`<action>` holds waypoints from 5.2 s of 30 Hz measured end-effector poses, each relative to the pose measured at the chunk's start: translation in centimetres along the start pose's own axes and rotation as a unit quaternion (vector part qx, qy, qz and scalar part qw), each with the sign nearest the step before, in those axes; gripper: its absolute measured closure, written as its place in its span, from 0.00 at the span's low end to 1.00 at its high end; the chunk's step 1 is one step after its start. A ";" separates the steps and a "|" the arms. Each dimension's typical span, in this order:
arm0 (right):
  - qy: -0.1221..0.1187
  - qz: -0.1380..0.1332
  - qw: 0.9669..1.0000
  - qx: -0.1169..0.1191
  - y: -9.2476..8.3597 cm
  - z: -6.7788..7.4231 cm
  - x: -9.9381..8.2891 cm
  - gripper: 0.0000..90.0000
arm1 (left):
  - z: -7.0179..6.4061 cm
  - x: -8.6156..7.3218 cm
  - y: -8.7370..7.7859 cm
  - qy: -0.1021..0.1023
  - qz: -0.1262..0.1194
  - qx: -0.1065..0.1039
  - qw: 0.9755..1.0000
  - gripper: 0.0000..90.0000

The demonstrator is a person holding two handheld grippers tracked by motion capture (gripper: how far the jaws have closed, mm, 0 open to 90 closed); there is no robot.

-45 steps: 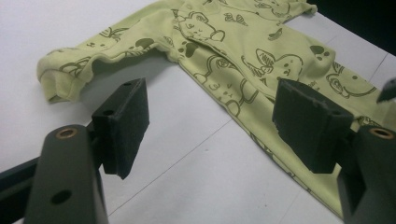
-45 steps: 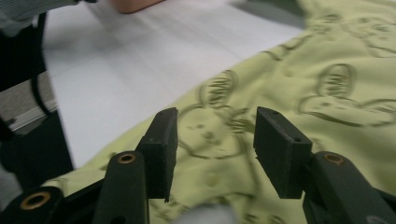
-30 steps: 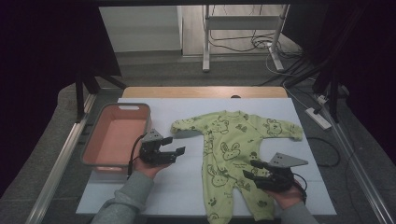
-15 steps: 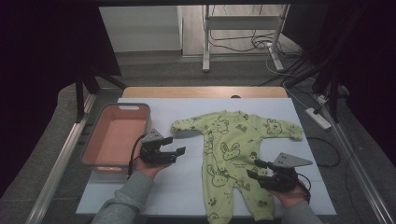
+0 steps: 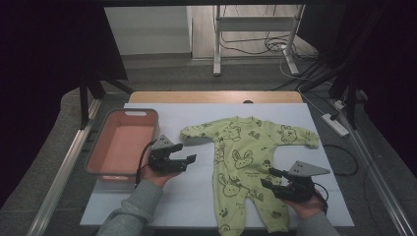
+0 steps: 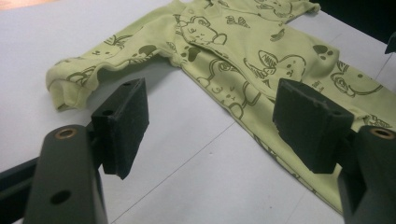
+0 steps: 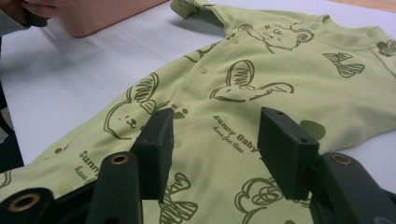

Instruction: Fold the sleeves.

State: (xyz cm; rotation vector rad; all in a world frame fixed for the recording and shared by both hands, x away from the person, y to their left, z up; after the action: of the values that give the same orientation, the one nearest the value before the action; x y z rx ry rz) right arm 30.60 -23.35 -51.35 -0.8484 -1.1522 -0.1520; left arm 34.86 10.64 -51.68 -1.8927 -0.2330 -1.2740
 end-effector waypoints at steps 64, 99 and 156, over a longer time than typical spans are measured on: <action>-0.008 0.008 1.000 0.003 0.5 0.0 -0.4 0.50 | 8.9 3.8 7.9 -0.105 0.069 0.099 0.987 0.29; -0.010 0.018 1.000 0.006 0.8 0.2 -0.7 0.50 | 10.1 1.3 10.4 -0.131 0.133 0.116 0.976 0.23; -0.011 0.012 1.000 -0.001 0.6 0.2 -0.6 0.50 | 5.5 6.9 7.8 -0.048 0.032 0.057 0.997 0.80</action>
State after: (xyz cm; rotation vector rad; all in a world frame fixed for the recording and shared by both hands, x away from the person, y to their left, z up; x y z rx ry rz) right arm 30.47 -23.03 -52.15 -0.8675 -1.1619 -0.1238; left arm 46.18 7.64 -50.78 -1.8517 -0.2871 -1.1058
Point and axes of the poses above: each handheld gripper's, and its own axes: y roughly forward along the jaws, x roughly out of its top, z roughly to its left, the point moved 6 cm from there along y, roughly forward along the jaws, and after that the axes turned 4 degrees about y, right-handed, at the moved point
